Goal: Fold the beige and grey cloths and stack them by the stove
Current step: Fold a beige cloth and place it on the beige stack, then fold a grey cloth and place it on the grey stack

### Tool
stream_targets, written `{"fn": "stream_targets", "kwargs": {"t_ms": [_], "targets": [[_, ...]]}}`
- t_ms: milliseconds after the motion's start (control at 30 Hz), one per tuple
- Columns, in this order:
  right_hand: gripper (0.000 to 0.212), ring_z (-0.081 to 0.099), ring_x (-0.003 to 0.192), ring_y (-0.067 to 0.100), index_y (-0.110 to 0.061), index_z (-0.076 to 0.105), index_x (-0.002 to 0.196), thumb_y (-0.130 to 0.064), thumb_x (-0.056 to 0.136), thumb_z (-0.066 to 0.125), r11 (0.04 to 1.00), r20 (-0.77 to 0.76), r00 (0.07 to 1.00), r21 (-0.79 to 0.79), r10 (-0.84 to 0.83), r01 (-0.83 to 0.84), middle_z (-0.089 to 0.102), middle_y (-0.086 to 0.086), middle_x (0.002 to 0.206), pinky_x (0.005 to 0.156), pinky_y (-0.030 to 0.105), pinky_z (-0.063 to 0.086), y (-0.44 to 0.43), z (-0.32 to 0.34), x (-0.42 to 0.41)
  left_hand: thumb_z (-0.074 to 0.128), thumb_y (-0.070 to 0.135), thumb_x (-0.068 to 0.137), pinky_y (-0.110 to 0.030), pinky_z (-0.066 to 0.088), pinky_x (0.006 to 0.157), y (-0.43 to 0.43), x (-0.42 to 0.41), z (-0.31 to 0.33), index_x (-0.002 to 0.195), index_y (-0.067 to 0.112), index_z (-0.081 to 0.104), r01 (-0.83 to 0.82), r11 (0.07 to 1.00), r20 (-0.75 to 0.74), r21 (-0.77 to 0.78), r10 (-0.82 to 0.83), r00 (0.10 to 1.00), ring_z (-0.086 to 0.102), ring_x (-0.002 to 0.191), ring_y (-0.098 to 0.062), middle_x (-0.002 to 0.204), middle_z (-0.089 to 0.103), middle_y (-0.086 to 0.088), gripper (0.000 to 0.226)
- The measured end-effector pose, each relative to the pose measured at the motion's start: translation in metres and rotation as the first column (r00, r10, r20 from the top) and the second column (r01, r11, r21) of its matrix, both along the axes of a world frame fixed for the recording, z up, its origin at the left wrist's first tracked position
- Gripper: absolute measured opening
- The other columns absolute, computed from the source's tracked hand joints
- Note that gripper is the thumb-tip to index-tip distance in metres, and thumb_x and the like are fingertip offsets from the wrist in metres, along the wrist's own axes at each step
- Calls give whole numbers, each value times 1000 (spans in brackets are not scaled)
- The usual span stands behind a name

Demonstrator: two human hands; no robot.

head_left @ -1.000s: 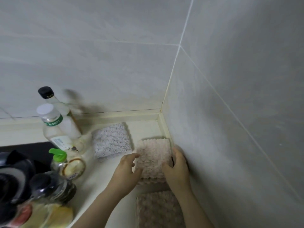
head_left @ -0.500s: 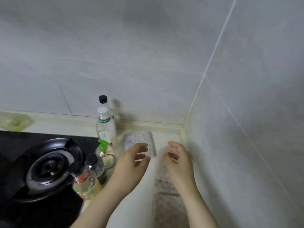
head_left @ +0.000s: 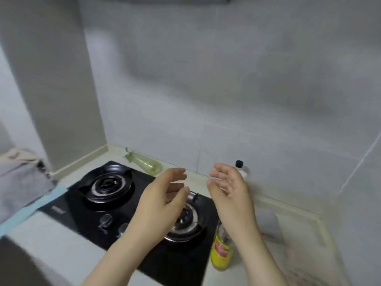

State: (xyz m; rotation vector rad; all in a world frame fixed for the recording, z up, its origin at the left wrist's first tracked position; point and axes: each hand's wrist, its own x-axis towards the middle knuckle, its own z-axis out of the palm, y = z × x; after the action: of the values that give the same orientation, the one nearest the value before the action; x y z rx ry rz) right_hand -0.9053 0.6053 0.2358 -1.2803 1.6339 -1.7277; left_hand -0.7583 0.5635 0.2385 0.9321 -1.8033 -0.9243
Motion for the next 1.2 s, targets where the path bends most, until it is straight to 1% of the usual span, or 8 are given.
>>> {"fn": "stream_targets", "kwargs": {"t_ms": [100,200,433,567,667,767,867,1200], "targets": [[31,62,90,-7,-38,57,103,-12,89,64,993,-6,993,-13,116,-116,65,-14,102,74,8,47,-17,3,93,60,13,89,-10,50,79,-5,98,5,116,28,59,-106,994,4,-12,106,994,61,95,9,106,65,18,32],[29,62,91,-7,-33,59,108,-12,89,64,973,4,973,-11,232,-232,66,-13,103,75,7,47,-34,2,184,61,16,88,-15,52,80,-10,192,6,113,32,60,-214,977,12,-14,214,977,62,94,6,105,66,19,30],[32,62,93,-6,-27,59,117,-11,89,63,923,8,923,14,384,-384,65,-11,107,77,10,50,-82,5,337,60,16,89,-4,46,74,-31,349,5,110,33,60,-362,932,6,9,362,932,60,94,9,105,65,17,27],[29,61,91,-7,-28,59,114,-11,90,61,901,-25,901,26,434,-434,64,-11,106,75,9,49,-119,2,395,60,17,89,-4,47,74,-56,408,-1,103,38,58,-439,899,18,4,439,898,59,93,11,103,65,20,26],[28,62,90,-5,-27,59,113,-11,89,62,884,-36,883,14,468,-467,64,-11,104,77,13,50,-153,-2,434,60,16,89,-10,50,77,-80,446,-5,103,38,59,-499,867,27,2,499,866,61,93,7,104,65,19,26],[27,62,88,-6,-29,60,110,-11,90,62,869,-26,869,4,494,-494,65,-12,102,76,11,50,-192,-2,470,60,18,89,-13,51,78,-110,484,-3,104,39,58,-542,840,50,-9,542,839,62,92,5,104,64,20,26],[27,62,87,-7,-28,60,111,-10,90,62,857,-7,857,16,515,-515,65,-11,103,74,7,48,-227,1,503,59,19,90,-8,49,75,-140,518,3,107,39,57,-561,827,77,-18,561,824,59,94,9,106,63,22,26],[26,61,89,-7,-27,62,110,-10,90,58,880,-17,882,77,472,-469,64,-12,105,72,6,47,-317,-6,597,60,19,89,-8,48,76,-229,617,-3,101,43,56,-556,831,63,-24,556,829,58,94,12,104,62,24,26]]}}
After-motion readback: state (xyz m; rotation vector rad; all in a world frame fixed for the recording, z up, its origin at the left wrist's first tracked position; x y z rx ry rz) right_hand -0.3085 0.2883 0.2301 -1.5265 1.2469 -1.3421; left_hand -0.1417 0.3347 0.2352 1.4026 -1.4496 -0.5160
